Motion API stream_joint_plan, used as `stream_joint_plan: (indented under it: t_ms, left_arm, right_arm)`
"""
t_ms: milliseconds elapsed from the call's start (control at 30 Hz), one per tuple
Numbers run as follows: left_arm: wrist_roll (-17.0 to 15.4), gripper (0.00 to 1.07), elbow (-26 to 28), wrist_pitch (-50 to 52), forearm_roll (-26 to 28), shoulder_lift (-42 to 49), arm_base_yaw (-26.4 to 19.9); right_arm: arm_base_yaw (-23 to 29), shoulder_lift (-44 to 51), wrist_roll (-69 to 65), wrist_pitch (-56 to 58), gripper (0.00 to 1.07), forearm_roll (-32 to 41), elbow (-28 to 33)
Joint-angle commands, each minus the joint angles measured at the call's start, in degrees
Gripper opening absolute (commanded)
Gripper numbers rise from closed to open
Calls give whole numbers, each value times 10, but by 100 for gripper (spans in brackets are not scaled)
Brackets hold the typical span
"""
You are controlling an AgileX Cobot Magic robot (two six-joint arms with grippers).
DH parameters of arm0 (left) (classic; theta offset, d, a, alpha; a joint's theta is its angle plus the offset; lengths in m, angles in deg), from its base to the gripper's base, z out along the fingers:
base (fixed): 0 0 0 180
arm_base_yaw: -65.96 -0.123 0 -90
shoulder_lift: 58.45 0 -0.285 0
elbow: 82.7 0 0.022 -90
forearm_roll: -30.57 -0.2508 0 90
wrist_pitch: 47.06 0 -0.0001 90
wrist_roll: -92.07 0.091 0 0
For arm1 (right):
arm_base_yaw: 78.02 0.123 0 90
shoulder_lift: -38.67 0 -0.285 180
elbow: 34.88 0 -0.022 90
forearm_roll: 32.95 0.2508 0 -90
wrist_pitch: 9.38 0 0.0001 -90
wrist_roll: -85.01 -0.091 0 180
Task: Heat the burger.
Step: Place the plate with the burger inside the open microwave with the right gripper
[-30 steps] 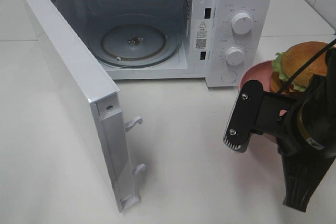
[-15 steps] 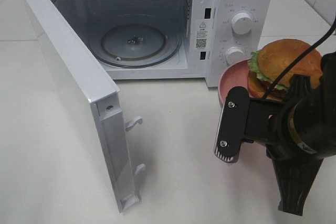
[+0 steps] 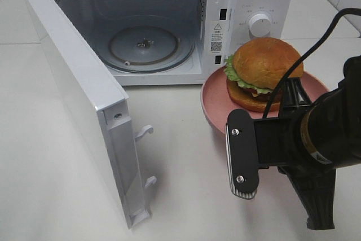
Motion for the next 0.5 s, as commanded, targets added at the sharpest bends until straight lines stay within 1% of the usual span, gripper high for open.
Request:
stream_joint_plan:
  t_ms: [33, 267, 400, 500]
  left_arm:
    - [-3, 98, 0, 6, 2, 10, 0]
    - [-3, 98, 0, 6, 2, 10, 0]
    - [-3, 98, 0, 6, 2, 10, 0]
    - [-3, 98, 0, 6, 2, 10, 0]
  right_arm:
    - [1, 5, 44, -45, 0, -30, -1]
    - [1, 5, 111, -117, 0, -30, -1]
    - [1, 5, 136, -141, 0, -30, -1]
    - [-1, 5, 179, -170, 0, -21, -1]
